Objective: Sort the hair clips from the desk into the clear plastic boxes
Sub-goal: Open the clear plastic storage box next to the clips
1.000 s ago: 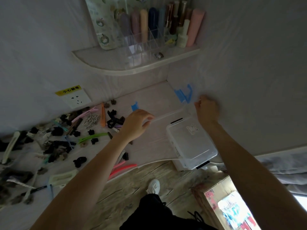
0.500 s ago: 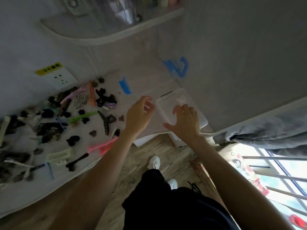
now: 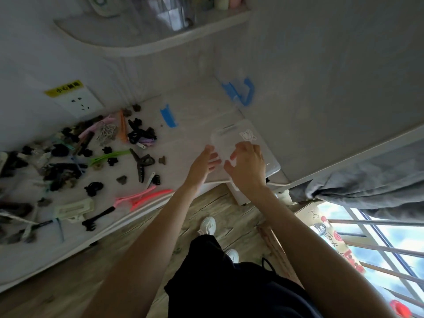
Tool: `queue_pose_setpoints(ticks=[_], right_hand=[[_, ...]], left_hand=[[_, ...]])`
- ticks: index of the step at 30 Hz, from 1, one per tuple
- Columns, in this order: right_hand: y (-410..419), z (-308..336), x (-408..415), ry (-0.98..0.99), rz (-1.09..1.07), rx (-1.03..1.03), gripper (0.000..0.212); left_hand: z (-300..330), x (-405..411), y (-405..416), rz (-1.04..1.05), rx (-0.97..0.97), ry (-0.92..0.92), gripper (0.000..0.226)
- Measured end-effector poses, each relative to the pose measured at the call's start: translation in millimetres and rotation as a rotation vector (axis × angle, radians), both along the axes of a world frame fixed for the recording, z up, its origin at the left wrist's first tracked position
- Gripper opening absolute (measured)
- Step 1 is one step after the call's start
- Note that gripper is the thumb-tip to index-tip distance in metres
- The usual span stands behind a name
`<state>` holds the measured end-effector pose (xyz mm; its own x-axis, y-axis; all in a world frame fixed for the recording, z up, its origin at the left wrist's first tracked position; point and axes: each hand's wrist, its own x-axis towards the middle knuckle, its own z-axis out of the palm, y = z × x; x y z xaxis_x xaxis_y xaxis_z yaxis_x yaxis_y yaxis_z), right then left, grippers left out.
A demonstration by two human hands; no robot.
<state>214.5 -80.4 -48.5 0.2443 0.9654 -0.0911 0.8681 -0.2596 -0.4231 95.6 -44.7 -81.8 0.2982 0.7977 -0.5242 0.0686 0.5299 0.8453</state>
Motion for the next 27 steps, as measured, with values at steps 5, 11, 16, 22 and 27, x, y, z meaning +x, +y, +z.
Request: queue_pose_setpoints(ticks=[5,11,16,22,27], right_hand=[[1.6,36.5,32.0,0.281,-0.156,0.104,0.023],[-3.0,33.8,82.4,0.091,-0.207,0.228,0.022],[9.4,10.2,81.9,-0.104,-0.192,0.105,0.024],[18.1,-10.0,78.1,-0.22,-0.031,0.213,0.037],[10.8,-19.9,88.4,-0.445,0.141,0.301,0.031]], left_hand=[[-16.1,-1.8,5.6,-0.047,0.143,0.251,0.049],[-14.5,4.6,10.9,-0.035,0.197,0.37,0.06],[-13.9,-10.1,6.7,0.059,0.188,0.348,0.048],[-12.4,-6.3,6.0,0.117,0.187,0.27,0.047],[-12.4,11.8,9.3,0.124,0.16,0.212,0.049]])
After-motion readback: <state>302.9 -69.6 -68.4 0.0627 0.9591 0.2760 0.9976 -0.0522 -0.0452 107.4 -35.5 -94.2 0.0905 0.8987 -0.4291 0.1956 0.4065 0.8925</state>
